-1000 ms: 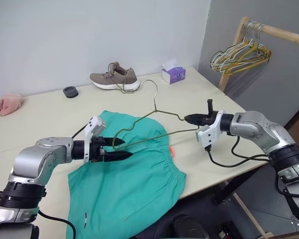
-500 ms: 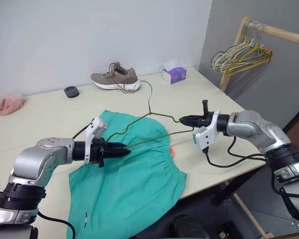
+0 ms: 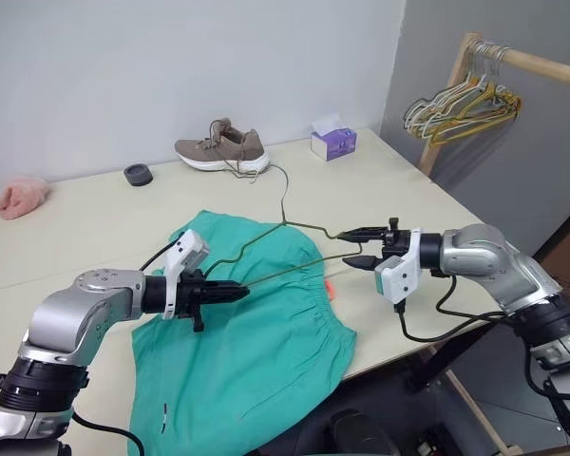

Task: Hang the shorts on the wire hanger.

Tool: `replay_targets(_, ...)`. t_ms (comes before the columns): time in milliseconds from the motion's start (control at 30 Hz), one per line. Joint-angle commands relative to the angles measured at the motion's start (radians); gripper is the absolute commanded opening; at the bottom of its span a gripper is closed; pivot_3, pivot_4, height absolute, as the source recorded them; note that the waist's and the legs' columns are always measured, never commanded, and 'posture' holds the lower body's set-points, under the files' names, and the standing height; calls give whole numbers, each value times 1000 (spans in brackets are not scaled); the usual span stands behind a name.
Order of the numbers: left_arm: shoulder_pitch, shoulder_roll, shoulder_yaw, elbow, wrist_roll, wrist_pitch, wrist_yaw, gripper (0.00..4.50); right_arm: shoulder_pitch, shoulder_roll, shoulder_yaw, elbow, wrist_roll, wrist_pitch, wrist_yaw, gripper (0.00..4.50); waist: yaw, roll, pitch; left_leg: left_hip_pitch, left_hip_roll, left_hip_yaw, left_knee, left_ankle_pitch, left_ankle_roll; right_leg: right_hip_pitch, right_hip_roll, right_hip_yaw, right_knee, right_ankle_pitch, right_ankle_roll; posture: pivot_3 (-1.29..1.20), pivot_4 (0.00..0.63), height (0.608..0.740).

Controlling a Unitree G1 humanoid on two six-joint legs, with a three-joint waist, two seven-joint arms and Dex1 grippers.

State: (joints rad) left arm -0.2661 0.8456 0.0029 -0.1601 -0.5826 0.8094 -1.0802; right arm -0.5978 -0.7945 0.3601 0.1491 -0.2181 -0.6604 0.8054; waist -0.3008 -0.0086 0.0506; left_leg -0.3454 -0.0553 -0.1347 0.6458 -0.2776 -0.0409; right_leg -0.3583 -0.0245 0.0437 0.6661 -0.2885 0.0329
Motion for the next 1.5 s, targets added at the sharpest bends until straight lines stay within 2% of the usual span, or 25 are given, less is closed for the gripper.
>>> replay_targets(33,6,14,-21,-72,44,-104,-28,0,65,-25,-97,-164,238,385,100,3869,3,0,0,0,0,0,0,0,0,0,0,0,0,0,0,-327,0,740)
replay_targets(100,10,27,-42,-103,80,-177,-60,0,103,-63,-128,-296,407,733,170,4455,8,0,0,0,0,0,0,0,0,0,0,0,0,0,0,-327,0,740)
replay_targets(167,-2,31,-46,-119,82,-198,-80,0,102,-83,-140,-390,507,994,195,4455,12,0,0,-1,0,0,0,0,0,0,0,0,0,0,0,-342,0,740)
replay_targets(300,-27,42,-77,-120,134,-272,-115,0,66,-87,-120,-461,557,1255,212,4455,10,1,-1,0,1,0,0,0,0,0,0,-1,0,-2,2,-346,0,740)
replay_targets(433,-47,37,-103,-108,167,-312,-128,0,27,-87,-67,-495,588,1413,263,4455,10,1,0,0,1,1,0,0,0,0,0,0,-1,-1,2,-346,0,740)
replay_targets(633,-42,32,-108,-101,176,-339,-140,0,-12,-59,24,-451,531,1454,297,4455,7,1,0,-2,1,1,0,0,0,-2,0,-1,-1,-1,2,-340,0,740)
replay_targets(733,-23,35,-103,-85,183,-368,-150,0,-29,-47,59,-423,524,1491,312,3897,6,1,0,-3,1,1,0,0,0,-3,0,0,-1,-1,2,-334,0,740)
replay_targets(1033,17,25,-88,-88,167,-375,-151,0,-35,-33,70,-417,523,1540,337,619,4,1,0,-4,1,1,0,0,0,-5,0,0,-1,-1,2,-329,0,740)
replay_targets(1100,17,16,-84,-96,153,-360,-144,0,-26,-36,67,-428,526,1547,343,14,4,1,0,-5,1,1,0,0,0,-5,0,-1,-1,-1,2,-326,0,740)
replay_targets(1367,34,-1,-45,-110,64,-273,-163,0,-2,-41,33,-462,552,1575,352,14,3,1,-1,-5,1,1,0,0,0,-6,0,-1,-1,0,3,-330,0,740)
replay_targets(1500,36,5,-26,-73,75,-284,-157,1060,43,-104,-9,-486,572,1566,374,0,4,1,-1,-7,1,0,0,0,0,-7,0,-1,-1,0,3,-334,0,740)
